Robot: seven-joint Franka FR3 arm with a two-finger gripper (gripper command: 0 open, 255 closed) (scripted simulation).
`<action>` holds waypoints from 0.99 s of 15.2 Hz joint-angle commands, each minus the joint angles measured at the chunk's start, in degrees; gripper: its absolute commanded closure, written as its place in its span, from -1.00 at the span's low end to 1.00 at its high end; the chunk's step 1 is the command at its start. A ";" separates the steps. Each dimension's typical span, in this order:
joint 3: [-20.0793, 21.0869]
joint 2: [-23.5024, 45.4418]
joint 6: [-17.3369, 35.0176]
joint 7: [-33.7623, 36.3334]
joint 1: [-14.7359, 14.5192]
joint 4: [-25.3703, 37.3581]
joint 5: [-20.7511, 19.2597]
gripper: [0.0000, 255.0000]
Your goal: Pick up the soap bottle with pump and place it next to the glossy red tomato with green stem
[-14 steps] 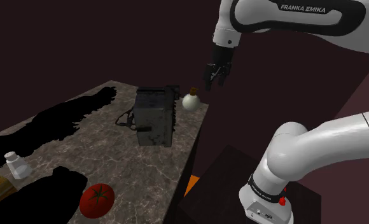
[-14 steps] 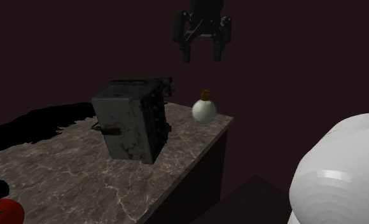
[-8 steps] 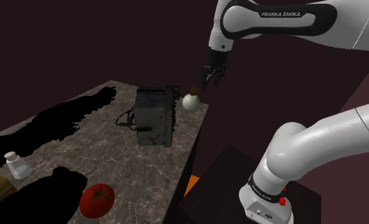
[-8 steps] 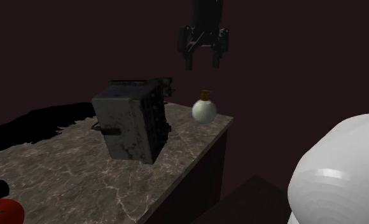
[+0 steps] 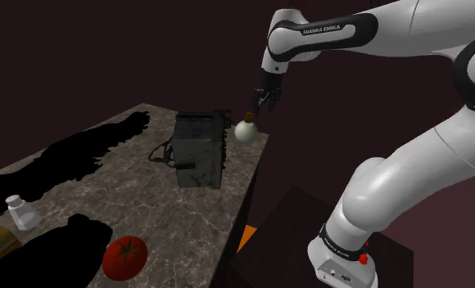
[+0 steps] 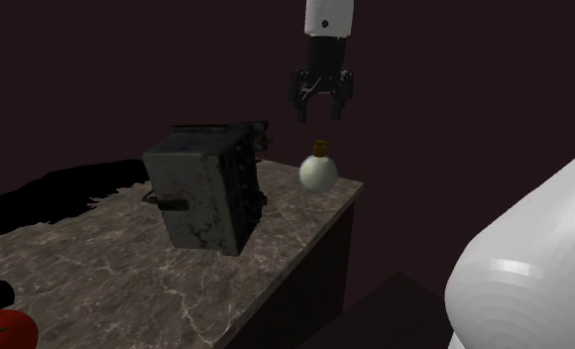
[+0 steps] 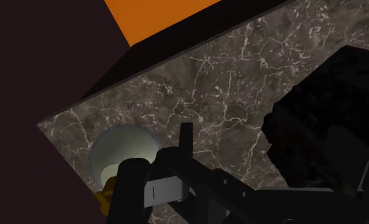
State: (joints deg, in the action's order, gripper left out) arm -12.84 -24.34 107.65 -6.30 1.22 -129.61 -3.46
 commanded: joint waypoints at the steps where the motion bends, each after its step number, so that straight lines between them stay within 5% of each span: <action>1: -1.45 4.08 2.24 -1.73 0.08 2.13 0.43 -1.00; 15: -8.88 33.57 10.65 -16.84 3.62 22.79 11.21 -1.00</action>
State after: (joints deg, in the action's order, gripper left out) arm -21.46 6.94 117.95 -21.93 4.30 -108.65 6.61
